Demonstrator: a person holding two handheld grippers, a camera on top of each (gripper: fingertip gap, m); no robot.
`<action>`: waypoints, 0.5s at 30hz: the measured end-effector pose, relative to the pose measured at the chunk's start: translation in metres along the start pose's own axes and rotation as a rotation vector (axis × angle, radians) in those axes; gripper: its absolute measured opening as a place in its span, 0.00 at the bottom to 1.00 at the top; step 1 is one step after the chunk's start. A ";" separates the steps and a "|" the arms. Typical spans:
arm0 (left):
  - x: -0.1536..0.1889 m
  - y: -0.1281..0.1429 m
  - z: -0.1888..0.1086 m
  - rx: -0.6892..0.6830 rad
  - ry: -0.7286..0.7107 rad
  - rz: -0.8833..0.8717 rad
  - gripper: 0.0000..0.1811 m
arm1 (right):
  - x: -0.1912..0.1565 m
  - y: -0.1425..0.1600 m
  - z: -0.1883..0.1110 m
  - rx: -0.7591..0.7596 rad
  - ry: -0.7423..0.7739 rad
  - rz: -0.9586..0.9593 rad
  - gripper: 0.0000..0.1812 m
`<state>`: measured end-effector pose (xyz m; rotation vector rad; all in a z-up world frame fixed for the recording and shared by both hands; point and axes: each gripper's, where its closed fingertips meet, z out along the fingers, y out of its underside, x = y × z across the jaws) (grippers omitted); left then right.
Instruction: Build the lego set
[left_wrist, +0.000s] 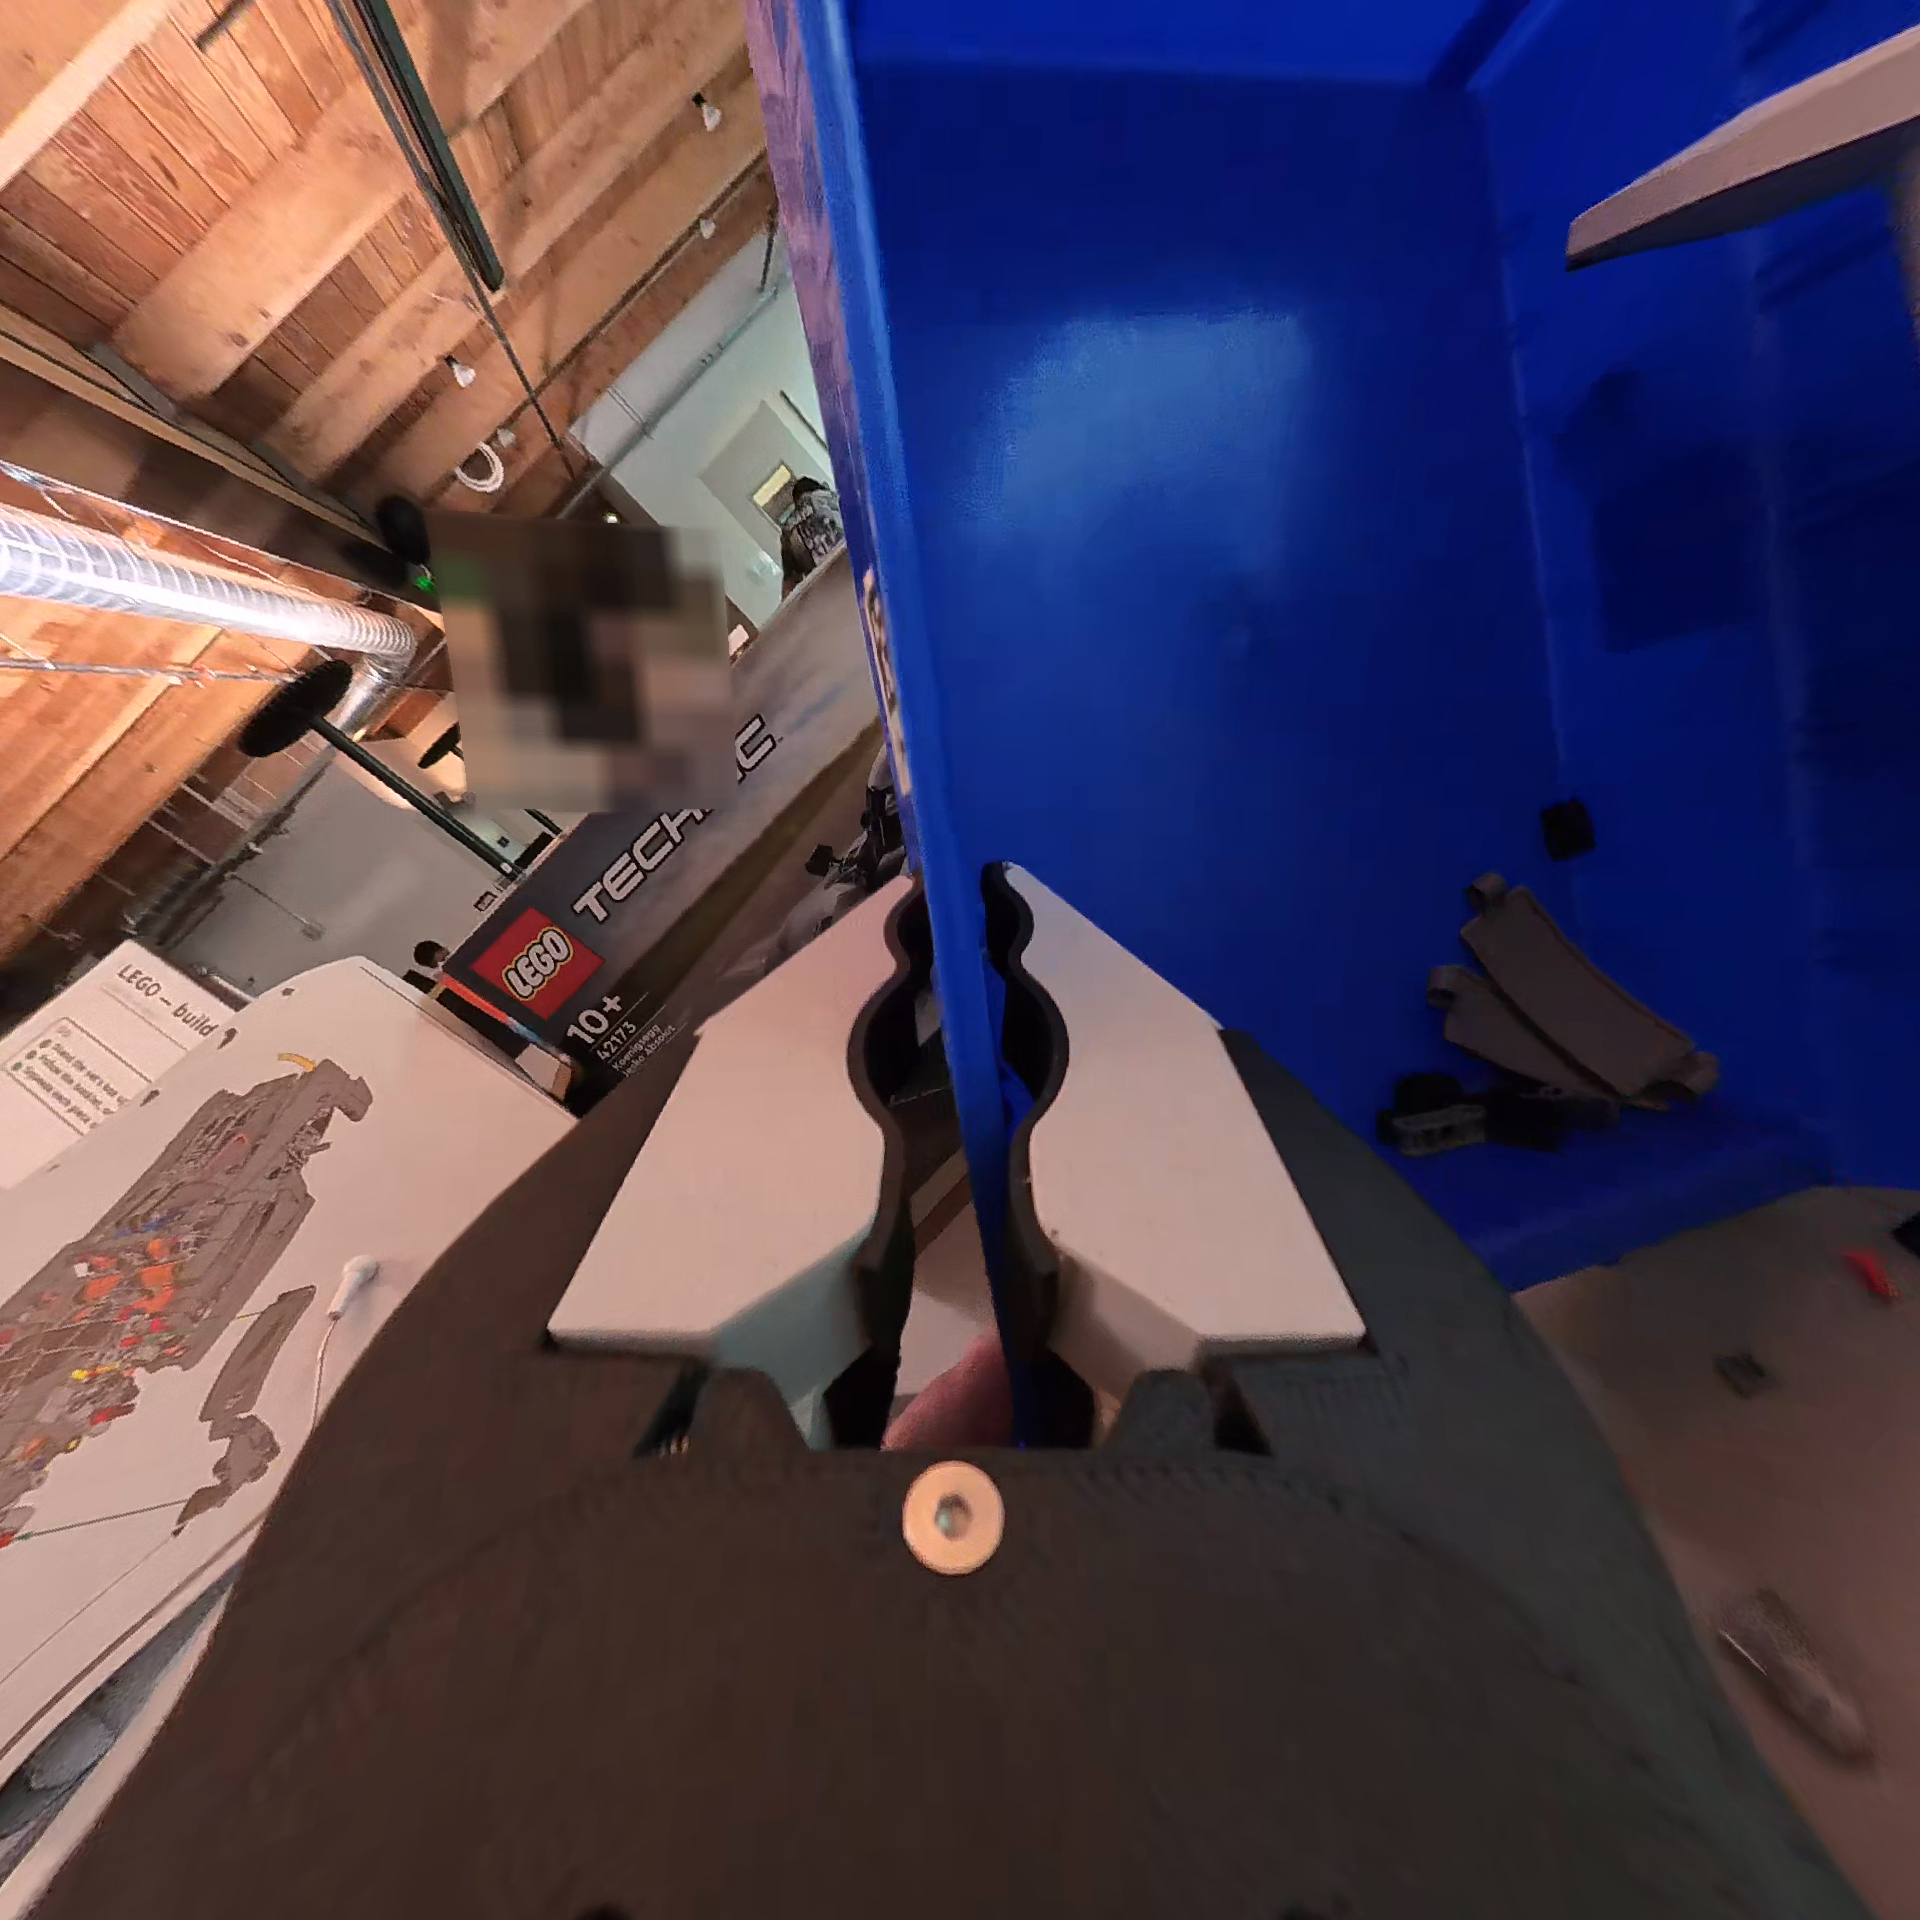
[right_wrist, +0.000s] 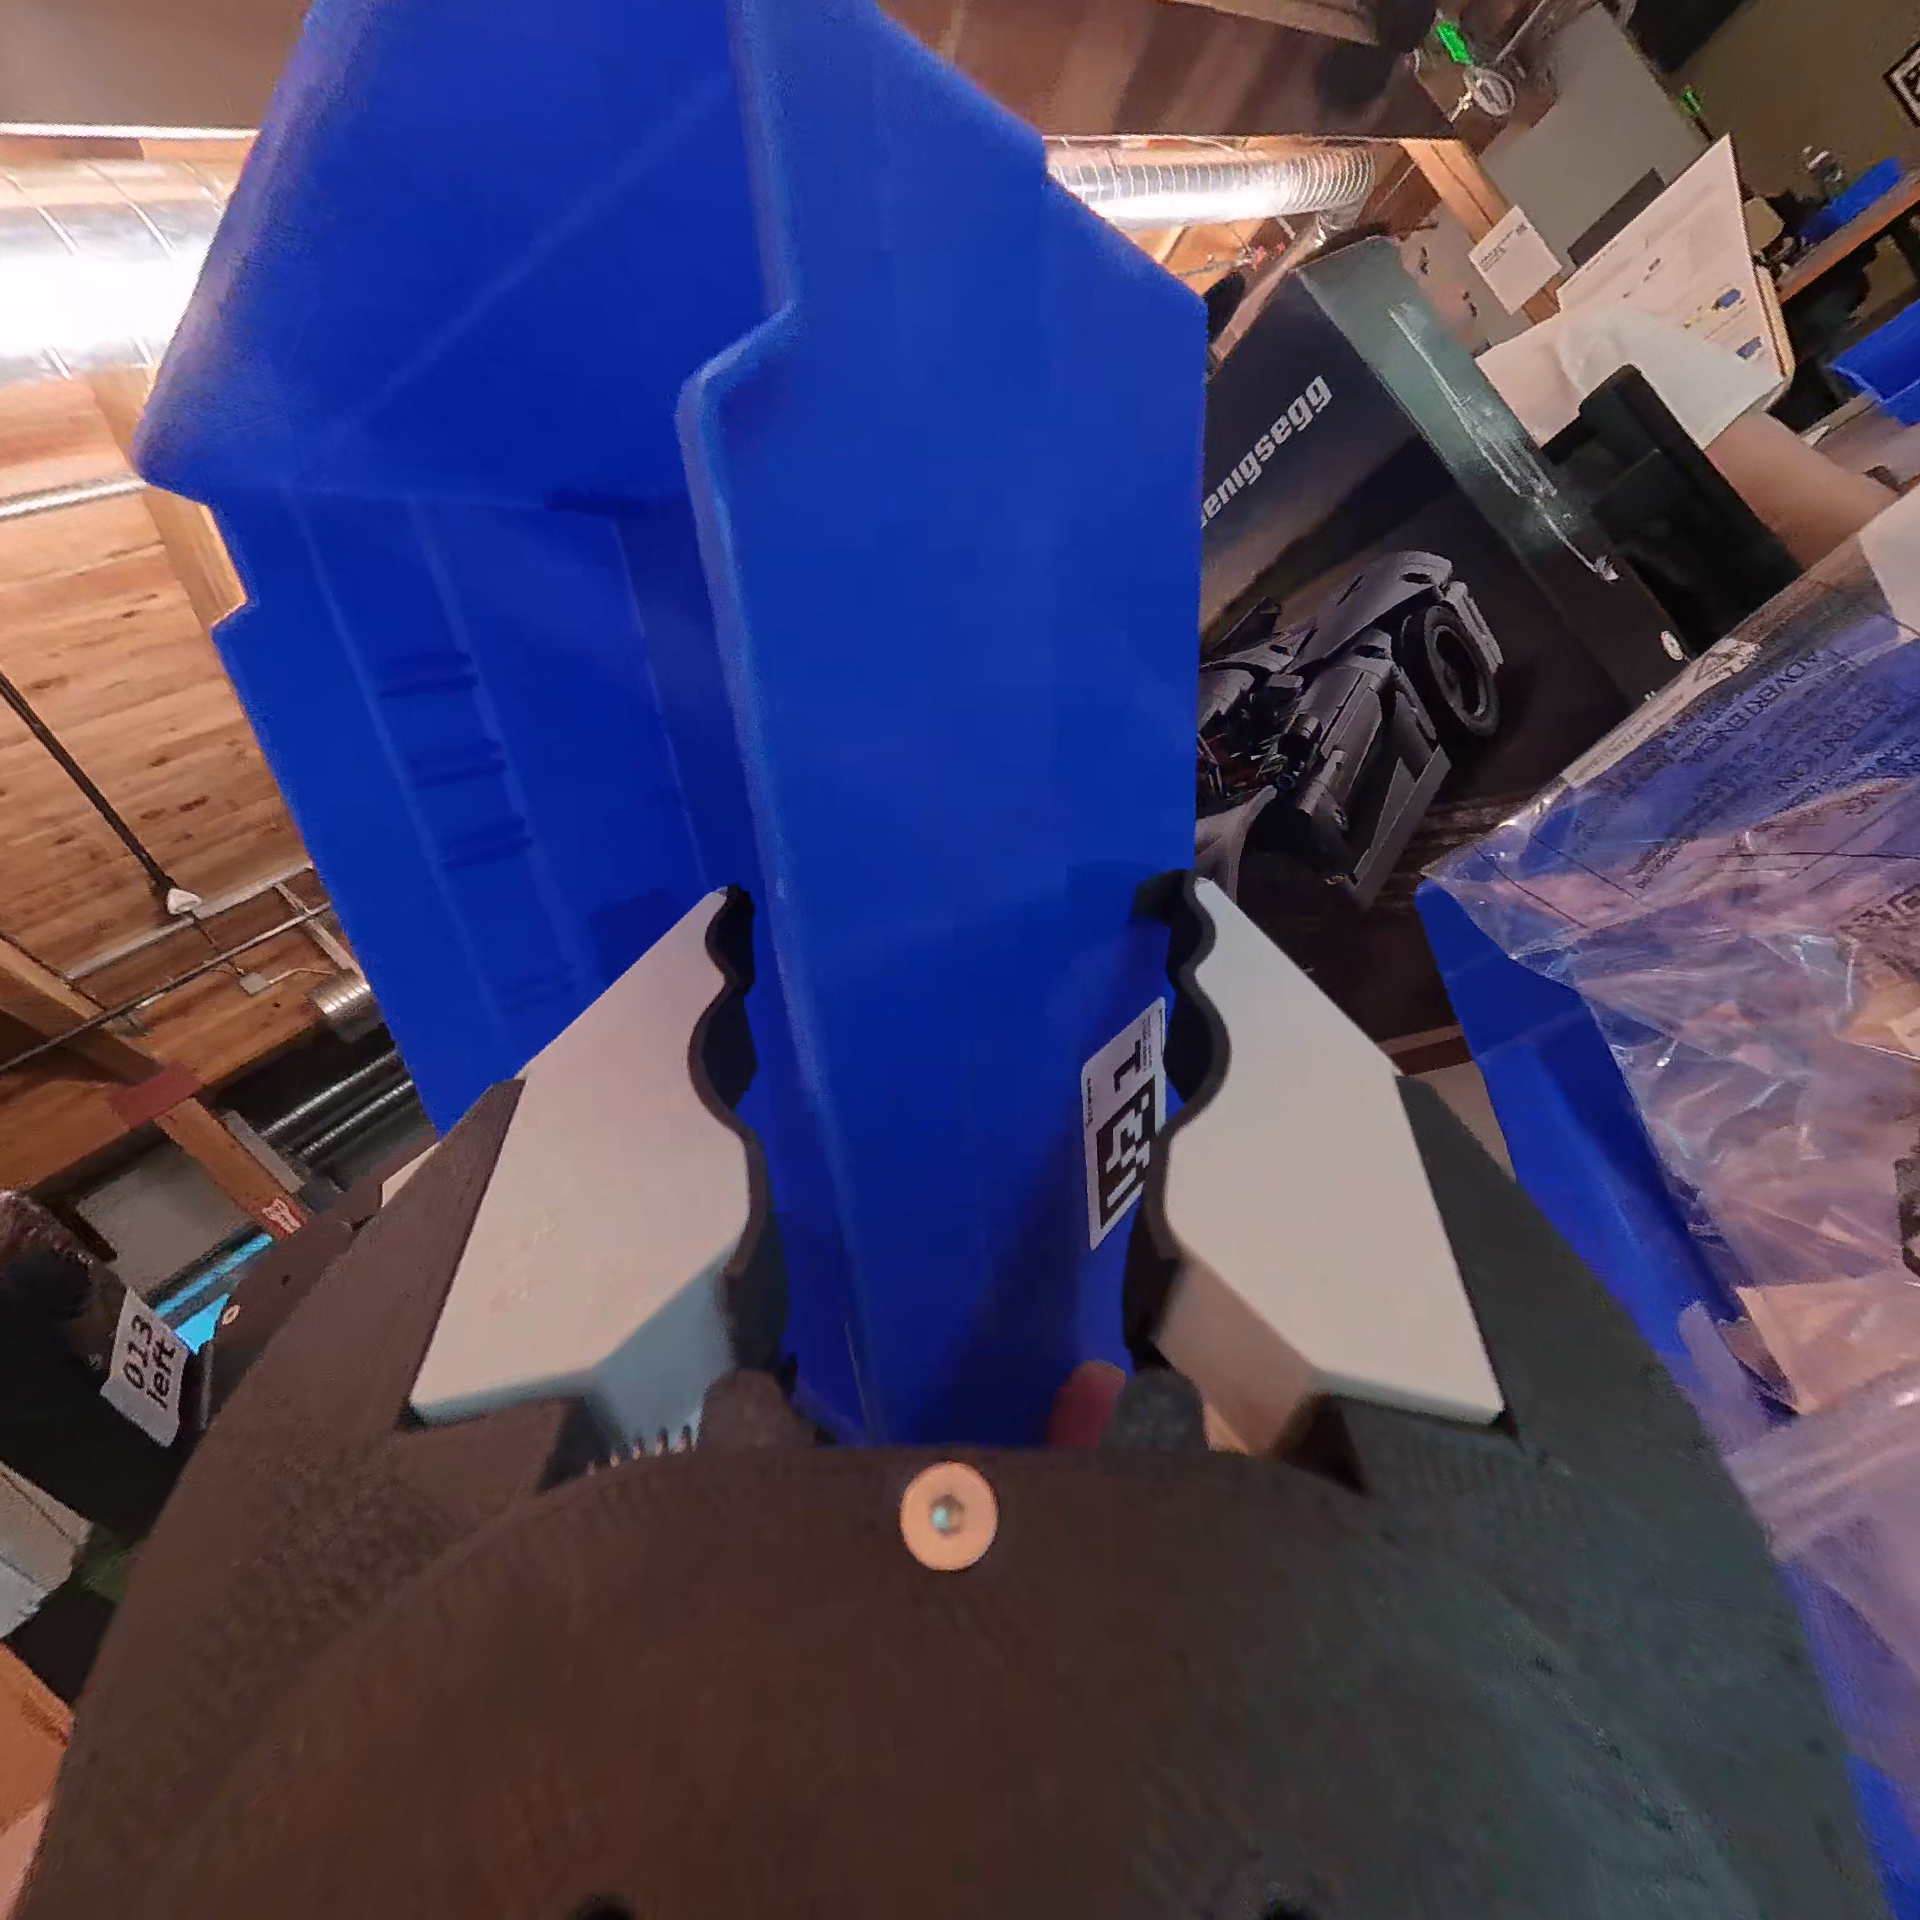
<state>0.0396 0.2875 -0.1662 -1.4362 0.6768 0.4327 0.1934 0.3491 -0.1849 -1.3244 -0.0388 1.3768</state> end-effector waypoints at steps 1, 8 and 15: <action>0.001 -0.003 -0.001 0.015 0.002 0.004 0.05 | 0.000 -0.001 -0.001 0.012 -0.010 0.008 0.43; 0.009 -0.018 -0.013 0.101 0.014 0.014 0.10 | -0.001 -0.008 -0.006 0.093 -0.076 0.044 0.39; 0.016 -0.022 -0.025 0.156 0.045 -0.036 0.13 | -0.008 -0.013 -0.010 0.115 -0.108 0.017 0.35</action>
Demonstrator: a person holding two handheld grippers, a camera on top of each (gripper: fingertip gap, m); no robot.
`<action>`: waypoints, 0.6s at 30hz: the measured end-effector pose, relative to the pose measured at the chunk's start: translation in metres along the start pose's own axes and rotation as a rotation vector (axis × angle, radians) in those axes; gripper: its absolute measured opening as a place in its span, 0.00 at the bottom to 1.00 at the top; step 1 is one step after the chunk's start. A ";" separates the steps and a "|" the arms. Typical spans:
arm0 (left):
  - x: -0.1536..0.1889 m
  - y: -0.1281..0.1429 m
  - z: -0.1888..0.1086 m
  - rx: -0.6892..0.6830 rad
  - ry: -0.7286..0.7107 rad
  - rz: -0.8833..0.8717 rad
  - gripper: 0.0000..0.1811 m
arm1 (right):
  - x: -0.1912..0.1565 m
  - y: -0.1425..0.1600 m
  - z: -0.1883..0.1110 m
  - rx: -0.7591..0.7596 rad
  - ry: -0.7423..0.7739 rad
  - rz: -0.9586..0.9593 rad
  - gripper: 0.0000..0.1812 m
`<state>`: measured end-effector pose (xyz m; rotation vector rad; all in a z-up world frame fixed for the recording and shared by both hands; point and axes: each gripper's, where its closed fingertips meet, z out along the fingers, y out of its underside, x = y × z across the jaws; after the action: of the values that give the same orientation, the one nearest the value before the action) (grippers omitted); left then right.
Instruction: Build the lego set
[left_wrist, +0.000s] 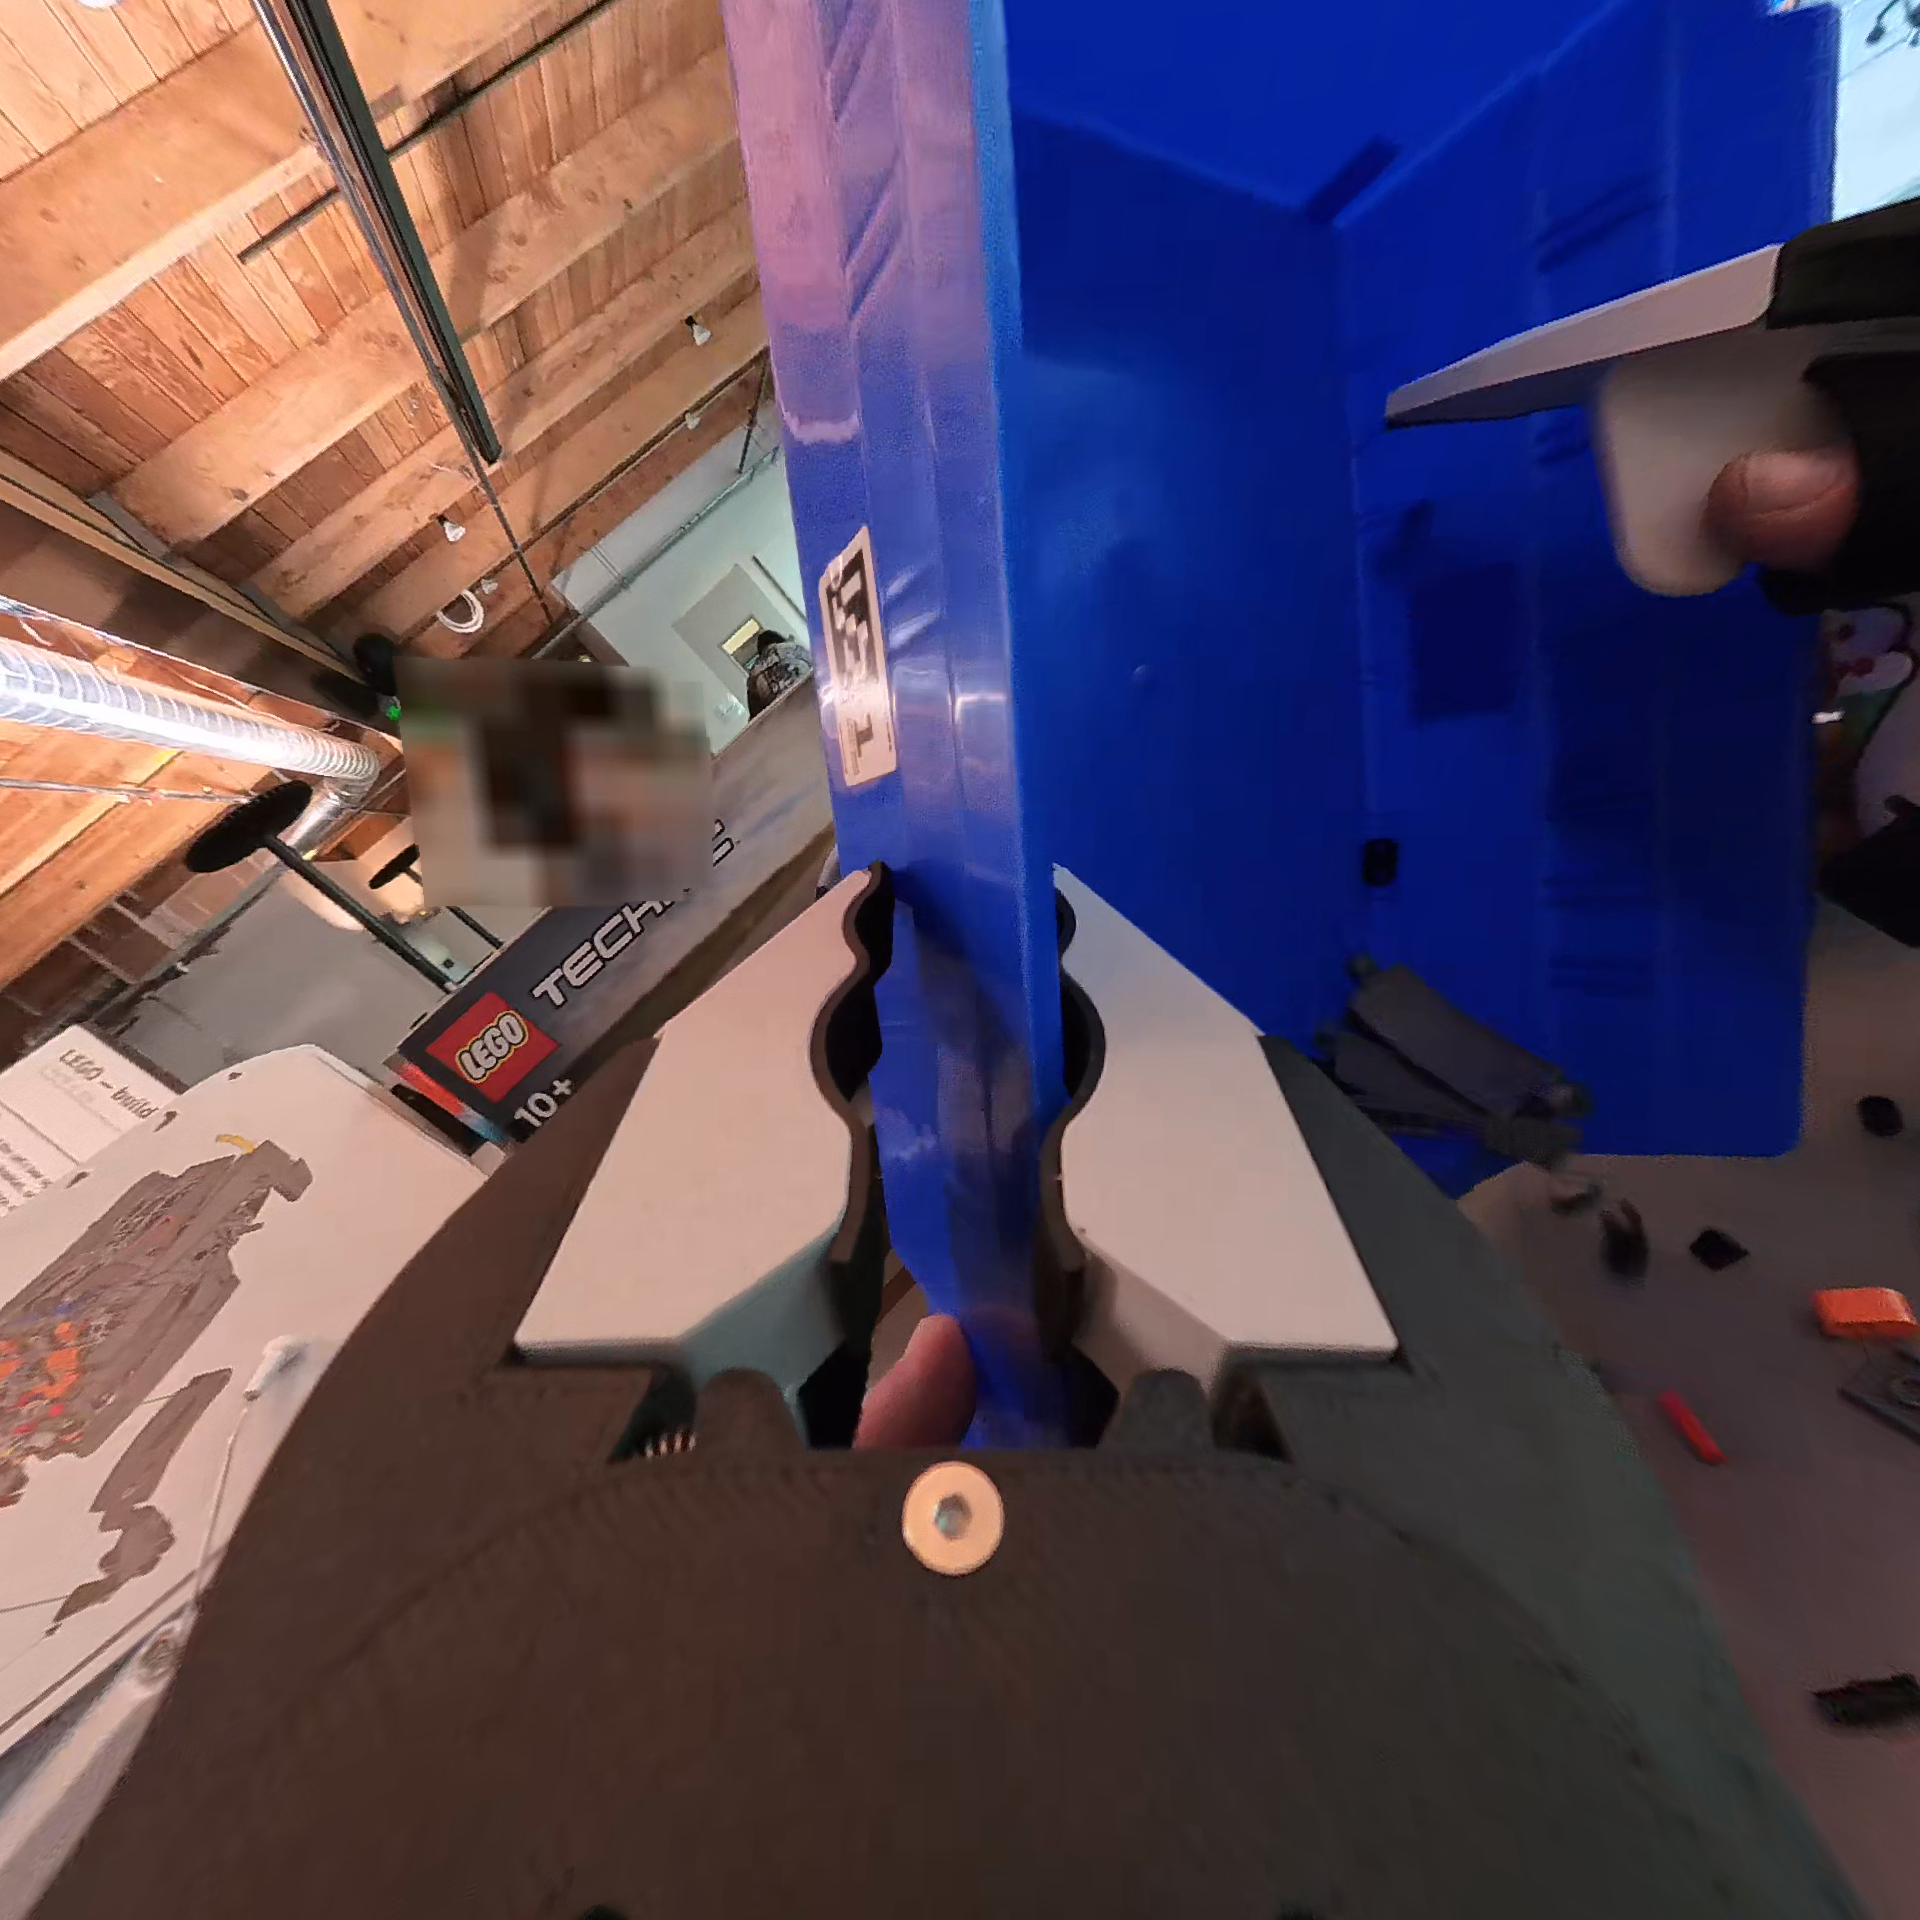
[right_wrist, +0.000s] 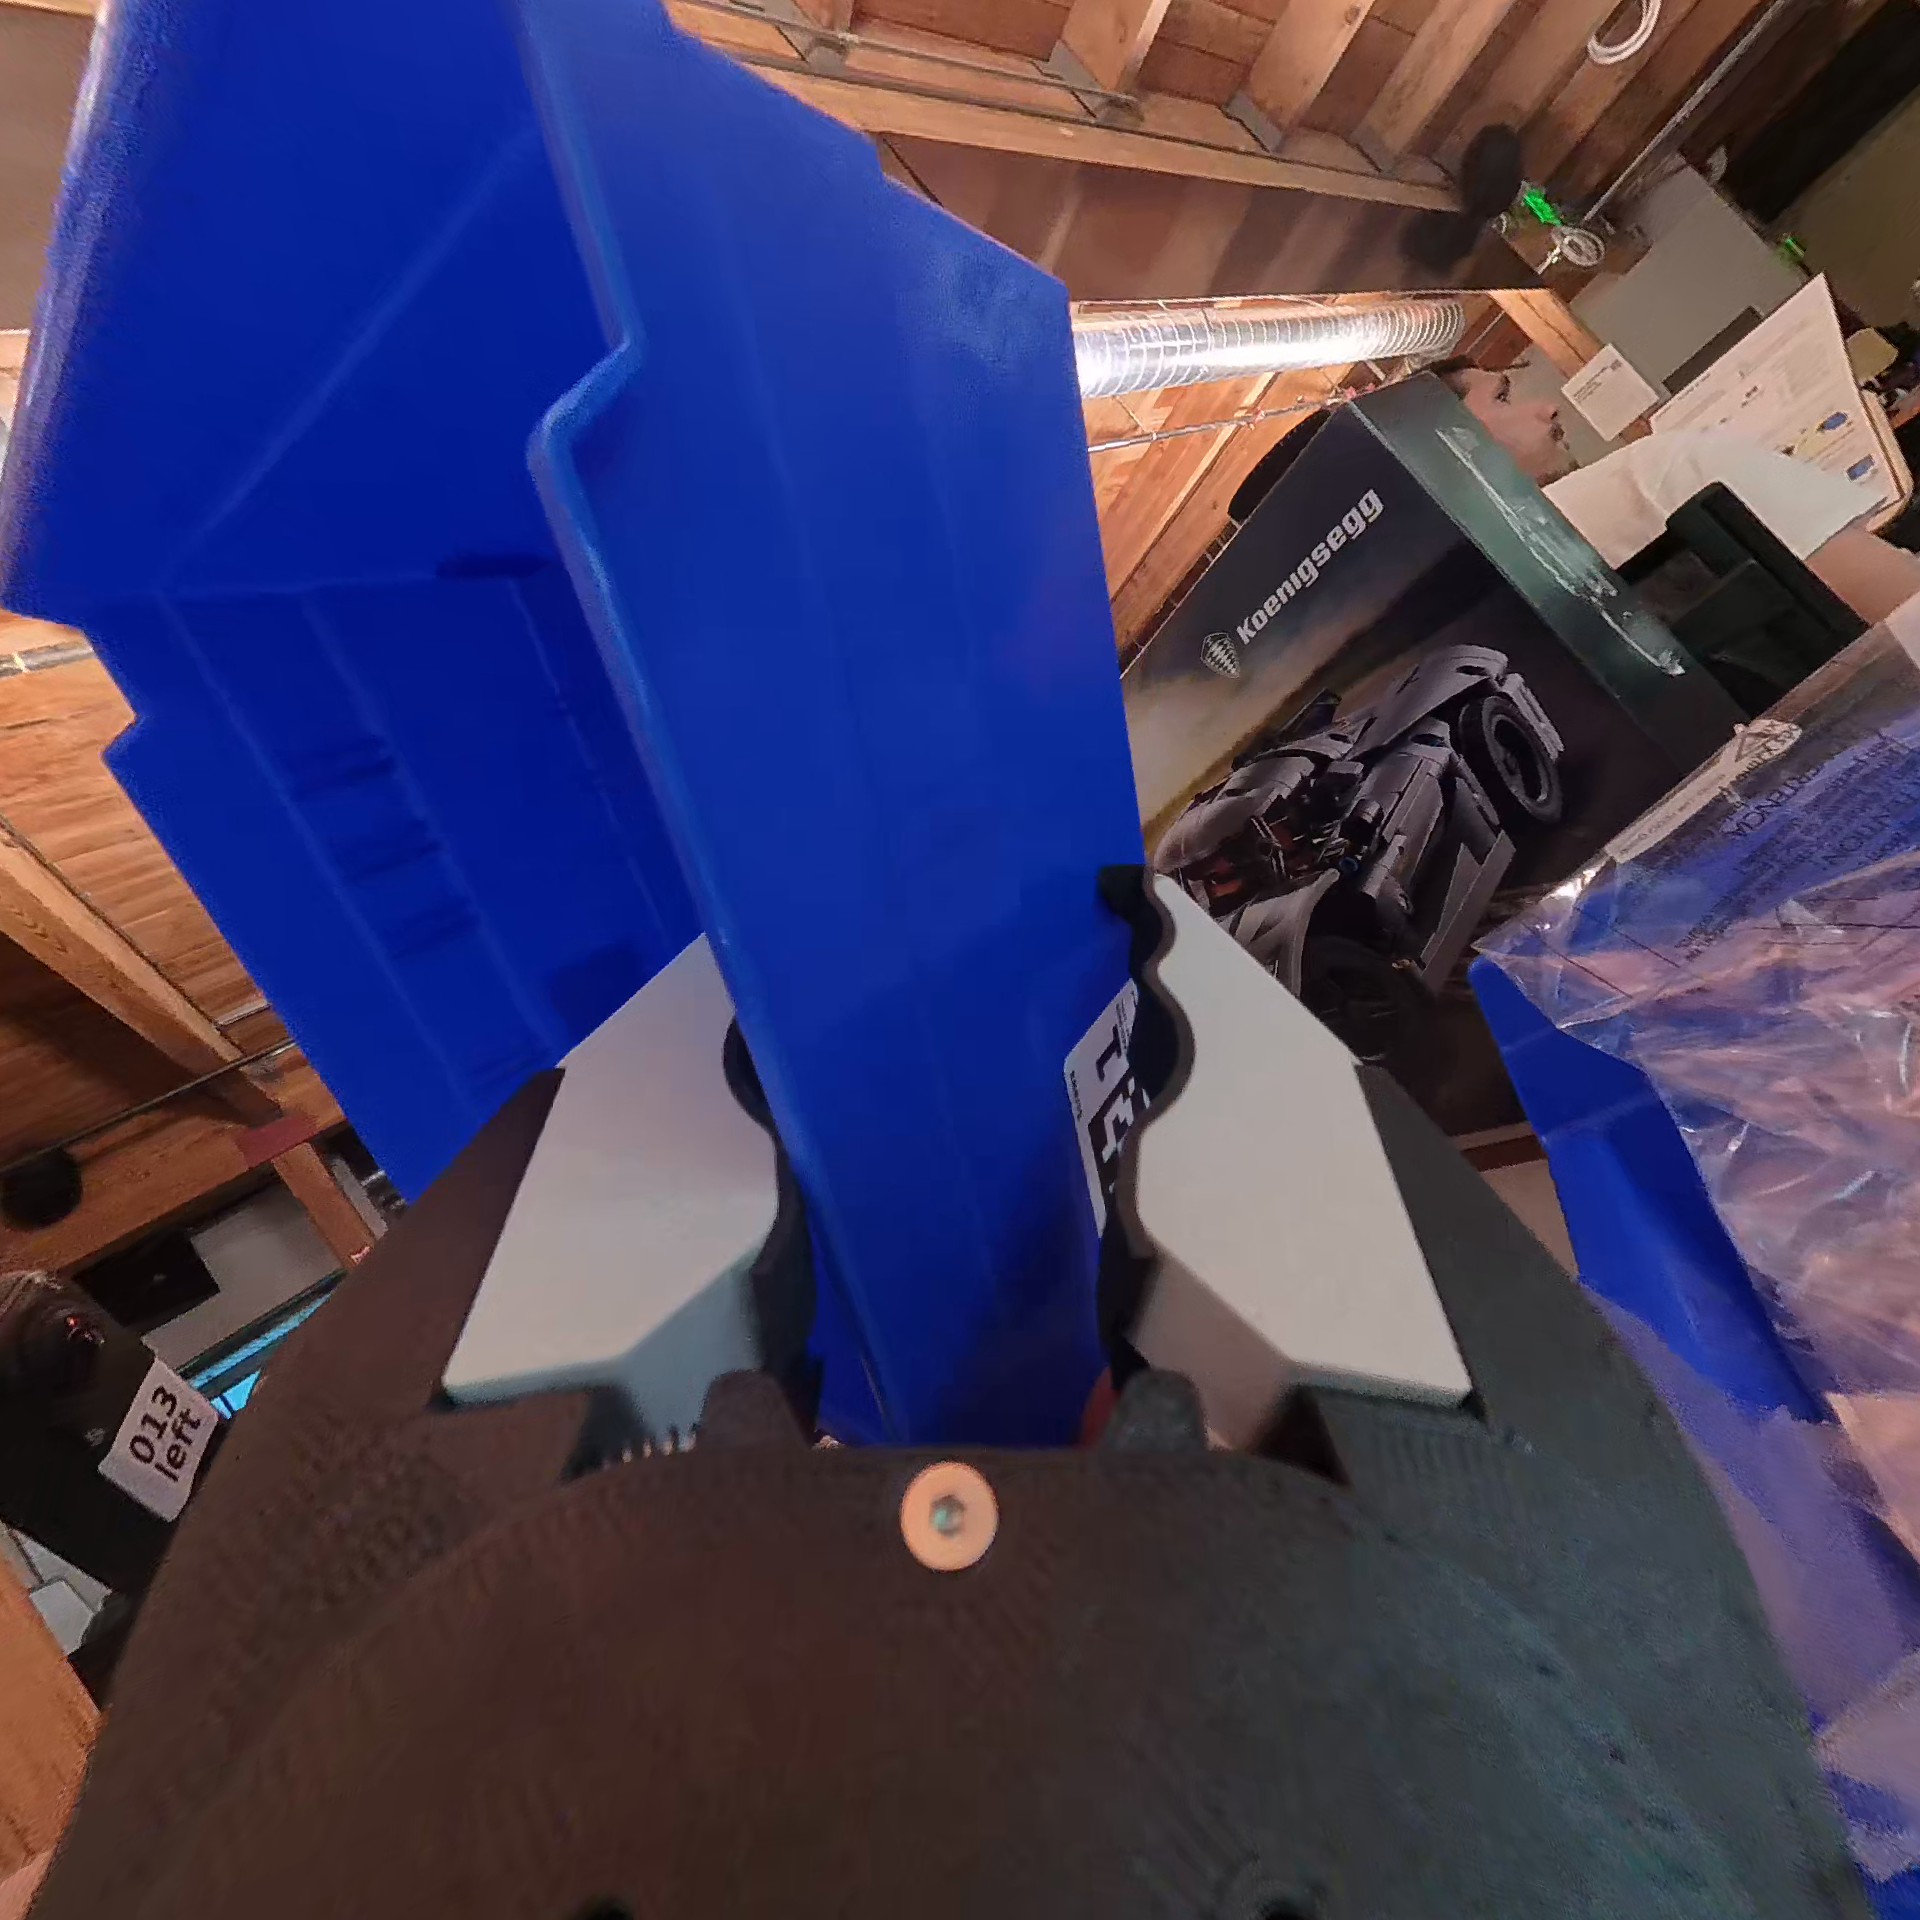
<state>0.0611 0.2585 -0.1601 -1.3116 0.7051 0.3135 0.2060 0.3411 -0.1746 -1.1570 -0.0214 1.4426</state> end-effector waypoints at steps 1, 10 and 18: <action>0.002 -0.001 -0.001 0.004 0.009 -0.018 0.14 | -0.001 -0.001 -0.001 0.008 -0.005 -0.001 0.35; 0.007 0.004 -0.005 0.003 0.009 -0.050 0.16 | -0.001 0.002 -0.002 0.037 -0.015 0.003 0.34; 0.007 -0.011 -0.014 0.081 -0.006 -0.034 0.16 | -0.015 -0.008 -0.006 0.106 -0.104 0.009 0.34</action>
<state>0.0688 0.2409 -0.1571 -1.2442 0.6827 0.2591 0.2124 0.3290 -0.1634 -0.9966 -0.0124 1.4932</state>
